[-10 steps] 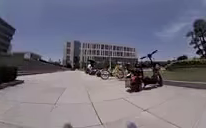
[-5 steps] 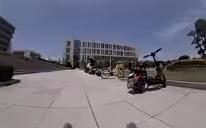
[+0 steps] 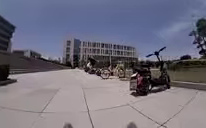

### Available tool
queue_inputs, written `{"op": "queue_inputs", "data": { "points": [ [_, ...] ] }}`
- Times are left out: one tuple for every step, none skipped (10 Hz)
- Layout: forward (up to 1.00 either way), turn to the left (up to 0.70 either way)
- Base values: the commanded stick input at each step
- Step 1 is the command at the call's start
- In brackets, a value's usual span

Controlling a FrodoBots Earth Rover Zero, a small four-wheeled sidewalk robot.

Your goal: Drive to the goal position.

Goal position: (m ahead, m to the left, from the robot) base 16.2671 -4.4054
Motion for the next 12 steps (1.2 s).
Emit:
{"op": "queue_inputs", "data": {
  "points": [
    [0.45,0.27],
    [0.45,0.27],
    [0.45,0.27],
    [0.45,0.27],
    [0.45,0.27],
    [0.45,0.27],
    [0.45,0.27],
    [0.45,0.27],
    [0.45,0.27],
    [0.45,0.27],
    [0.45,0.27],
    [0.45,0.27]
  ]
}}
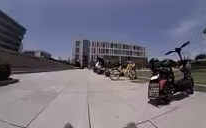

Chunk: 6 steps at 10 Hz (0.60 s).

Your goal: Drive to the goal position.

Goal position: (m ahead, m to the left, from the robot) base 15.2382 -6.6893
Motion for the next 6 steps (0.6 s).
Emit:
{"op": "queue_inputs", "data": {
  "points": [
    [0.45,0.27],
    [0.45,0.27],
    [0.45,0.27],
    [0.45,0.14],
    [0.45,0.00],
    [0.45,0.00]
  ]
}}
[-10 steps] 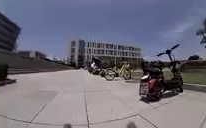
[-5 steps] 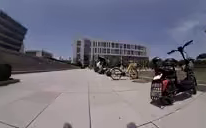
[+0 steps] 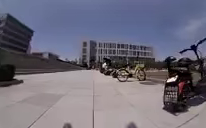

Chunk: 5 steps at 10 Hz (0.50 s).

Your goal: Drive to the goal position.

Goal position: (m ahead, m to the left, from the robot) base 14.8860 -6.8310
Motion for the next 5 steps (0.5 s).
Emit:
{"op": "queue_inputs", "data": {
  "points": [
    [0.45,0.00],
    [0.45,0.00],
    [0.45,0.00],
    [0.45,0.00],
    [0.45,0.00]
  ]
}}
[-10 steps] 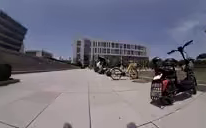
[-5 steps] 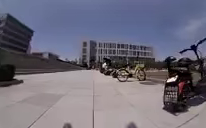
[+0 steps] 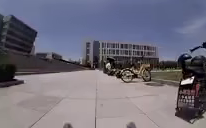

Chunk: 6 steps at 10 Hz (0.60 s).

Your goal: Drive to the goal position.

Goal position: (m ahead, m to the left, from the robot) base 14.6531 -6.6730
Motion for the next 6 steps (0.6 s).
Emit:
{"op": "queue_inputs", "data": {
  "points": [
    [0.45,0.00],
    [0.45,0.00],
    [0.45,0.00],
    [0.45,0.00],
    [0.45,0.00],
    [0.45,0.00]
  ]
}}
